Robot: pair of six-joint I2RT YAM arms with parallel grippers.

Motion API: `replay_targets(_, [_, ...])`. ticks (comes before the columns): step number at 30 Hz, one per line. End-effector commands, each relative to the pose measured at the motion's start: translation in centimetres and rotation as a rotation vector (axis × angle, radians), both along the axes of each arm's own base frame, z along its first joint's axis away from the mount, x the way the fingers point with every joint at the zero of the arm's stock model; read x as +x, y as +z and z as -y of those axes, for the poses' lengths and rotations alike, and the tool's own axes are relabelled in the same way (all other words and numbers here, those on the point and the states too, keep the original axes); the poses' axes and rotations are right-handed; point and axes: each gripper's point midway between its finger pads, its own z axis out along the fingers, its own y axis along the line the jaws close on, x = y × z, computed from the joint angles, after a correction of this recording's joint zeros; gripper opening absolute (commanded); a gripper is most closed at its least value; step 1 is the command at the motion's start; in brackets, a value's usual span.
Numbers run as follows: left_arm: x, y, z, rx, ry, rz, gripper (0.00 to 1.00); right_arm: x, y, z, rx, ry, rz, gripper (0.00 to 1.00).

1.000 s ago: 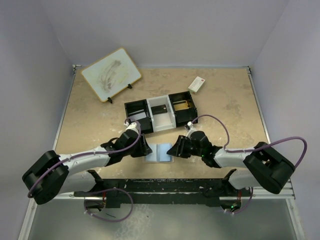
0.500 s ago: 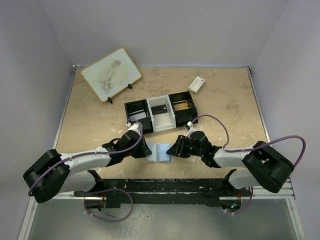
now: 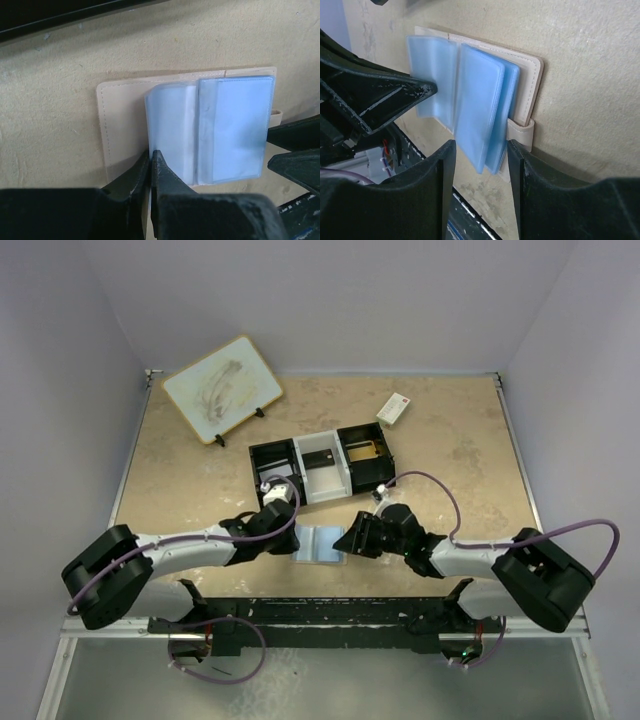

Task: Take the credit cards out of the card holder

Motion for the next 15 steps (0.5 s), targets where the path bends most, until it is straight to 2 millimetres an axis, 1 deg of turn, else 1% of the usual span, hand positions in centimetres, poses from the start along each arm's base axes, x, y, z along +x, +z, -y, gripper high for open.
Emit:
replay_targets(1, [-0.1,-1.1,-0.9,0.143,0.013,0.026,0.00,-0.6,-1.0,0.6,-0.028,-0.013,-0.028,0.49])
replay_targets(4, [-0.4,-1.3,-0.6,0.176,0.006,0.033,0.00,-0.6,-1.3,0.5,-0.031,-0.008,-0.032,0.48])
replay_targets(6, [-0.5,-1.3,-0.4,0.179,0.000,0.035,0.00,-0.6,-1.4,0.3,-0.026,-0.003,-0.033,0.46])
replay_targets(10, [-0.7,-1.2,-0.2,0.178,-0.006,0.038,0.00,-0.4,-2.0,0.1,-0.035,-0.016,-0.055,0.45])
replay_targets(12, [-0.9,-1.1,0.0,0.171,-0.008,0.039,0.00,-0.2,-1.6,-0.3,-0.006,-0.013,-0.047,0.44])
replay_targets(15, [-1.0,-1.1,0.4,0.149,-0.014,0.039,0.00,0.2,-0.5,-1.4,0.052,-0.003,-0.025,0.43])
